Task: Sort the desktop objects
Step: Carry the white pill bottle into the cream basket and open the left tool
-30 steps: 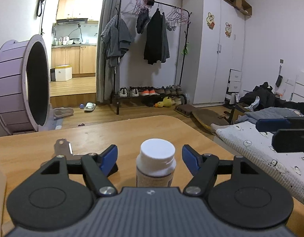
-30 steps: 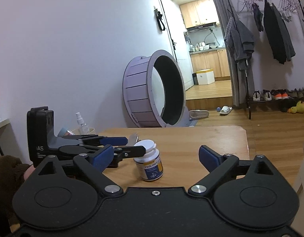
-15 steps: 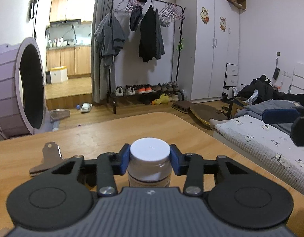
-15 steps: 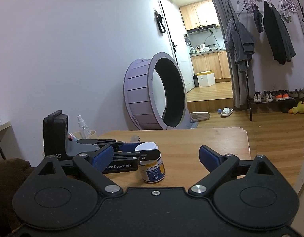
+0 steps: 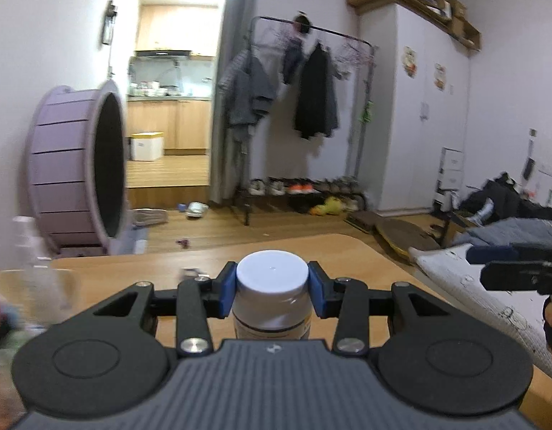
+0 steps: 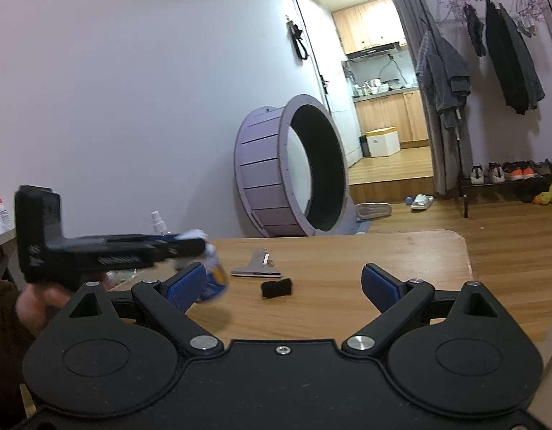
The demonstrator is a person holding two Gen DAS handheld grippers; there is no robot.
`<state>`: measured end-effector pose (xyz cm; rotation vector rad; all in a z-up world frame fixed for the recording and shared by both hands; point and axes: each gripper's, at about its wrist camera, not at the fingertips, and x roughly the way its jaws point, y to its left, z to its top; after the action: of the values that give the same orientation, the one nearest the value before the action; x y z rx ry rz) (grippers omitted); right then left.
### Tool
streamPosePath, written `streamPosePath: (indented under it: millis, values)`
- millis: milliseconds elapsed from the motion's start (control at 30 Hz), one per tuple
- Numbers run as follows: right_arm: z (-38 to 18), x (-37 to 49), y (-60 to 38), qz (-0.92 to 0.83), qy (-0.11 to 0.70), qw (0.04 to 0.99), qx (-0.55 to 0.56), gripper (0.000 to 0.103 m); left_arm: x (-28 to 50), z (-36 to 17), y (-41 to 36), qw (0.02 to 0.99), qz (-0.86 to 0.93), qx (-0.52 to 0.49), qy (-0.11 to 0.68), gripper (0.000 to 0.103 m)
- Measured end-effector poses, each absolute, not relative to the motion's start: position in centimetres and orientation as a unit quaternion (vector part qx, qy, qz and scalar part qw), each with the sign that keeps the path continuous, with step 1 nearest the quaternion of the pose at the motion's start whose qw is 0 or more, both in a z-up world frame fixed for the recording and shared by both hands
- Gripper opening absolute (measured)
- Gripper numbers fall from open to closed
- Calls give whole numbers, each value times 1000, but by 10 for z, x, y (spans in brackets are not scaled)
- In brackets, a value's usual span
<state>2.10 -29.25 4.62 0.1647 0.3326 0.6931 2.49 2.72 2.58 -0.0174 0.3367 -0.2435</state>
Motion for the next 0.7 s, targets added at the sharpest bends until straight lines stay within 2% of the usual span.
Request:
streamPosePath:
  millis: [333, 700]
  values:
    - [40, 4, -252, 392, 160, 904, 56, 94, 13, 59, 97, 986, 5, -6, 166, 41]
    - [38, -13, -229, 422, 167, 891, 32, 94, 54, 43, 117, 980, 70, 8, 188, 41]
